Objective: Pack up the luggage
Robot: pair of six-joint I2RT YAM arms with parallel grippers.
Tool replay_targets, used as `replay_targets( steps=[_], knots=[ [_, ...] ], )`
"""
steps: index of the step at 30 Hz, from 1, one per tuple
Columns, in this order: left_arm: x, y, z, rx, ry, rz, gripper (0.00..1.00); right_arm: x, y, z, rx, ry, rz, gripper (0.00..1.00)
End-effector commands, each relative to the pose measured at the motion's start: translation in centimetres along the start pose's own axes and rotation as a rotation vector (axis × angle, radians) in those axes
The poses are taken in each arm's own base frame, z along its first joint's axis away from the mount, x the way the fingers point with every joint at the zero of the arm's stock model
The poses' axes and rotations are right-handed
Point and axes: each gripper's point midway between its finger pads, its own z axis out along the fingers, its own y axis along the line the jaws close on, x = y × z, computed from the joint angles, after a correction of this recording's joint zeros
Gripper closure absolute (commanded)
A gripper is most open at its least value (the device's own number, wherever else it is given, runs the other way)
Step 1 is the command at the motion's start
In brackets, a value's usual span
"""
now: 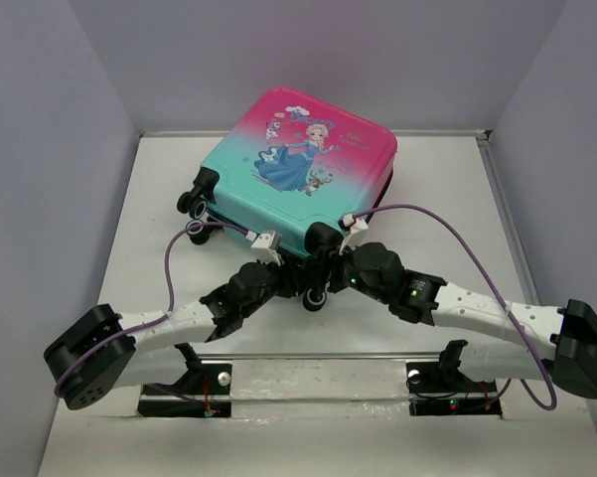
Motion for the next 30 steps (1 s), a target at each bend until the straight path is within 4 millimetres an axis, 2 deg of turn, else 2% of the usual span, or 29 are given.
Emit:
replay_targets(
  steps=[1,4,8,10,12,15,18,19,22,23,25,26,27,30],
  knots=[
    [-4.6,-1.0,0.5,-0.030,-0.222,-0.002,0.51,-5.8,3.0,-0.9,-0.077,-0.165,0.033,0.93],
    [-5.7,-1.1,0.7,-0.056,-0.289,-0.008,0.52,-5.6,3.3,-1.0,-0.101,-0.160,0.039,0.93],
    [-5.9,-1.5,1.1,-0.080,-0.328,0.000,0.57,-5.3,3.7,-0.9,-0.124,-0.149,0.045,0.93],
    [-5.8,-1.7,1.2,-0.086,-0.333,0.004,0.64,-5.2,3.8,-0.9,-0.131,-0.147,0.049,0.93],
    [-6.0,-1.6,1.4,-0.107,-0.349,-0.001,0.68,-5.1,3.7,-1.0,-0.132,-0.146,0.054,0.93],
    [-6.4,-1.2,1.1,-0.131,-0.372,-0.007,0.92,-4.7,3.3,-1.1,-0.123,-0.145,0.059,0.93],
    [-6.7,-0.3,0.5,-0.184,-0.381,0.005,0.94,-4.6,2.3,-1.9,-0.097,-0.168,0.073,0.93],
    [-6.6,0.2,0.3,-0.202,-0.380,0.013,0.94,-5.1,1.9,-2.5,-0.081,-0.194,0.083,0.93],
    [-6.2,2.4,-0.7,-0.271,-0.368,0.036,0.94,-4.5,-0.1,-3.4,-0.011,-0.206,0.085,0.93],
    [-6.2,3.2,-1.2,-0.299,-0.362,0.038,0.94,-4.9,-0.4,-4.2,-0.004,-0.227,0.091,0.93],
    [-6.1,5.8,-2.0,-0.360,-0.363,0.026,0.94,-4.4,-1.9,-5.0,0.051,-0.229,0.092,0.93],
    [-6.2,6.7,-2.6,-0.380,-0.361,0.020,0.94,-4.9,-2.1,-5.9,0.049,-0.252,0.100,0.93],
    [-6.7,8.3,-3.1,-0.427,-0.378,-0.009,0.94,-4.5,-2.7,-6.4,0.073,-0.246,0.096,0.93],
    [-6.9,11.3,-4.6,-0.498,-0.380,-0.050,0.94,-4.3,-4.5,-7.7,0.139,-0.263,0.093,0.93]
  ],
)
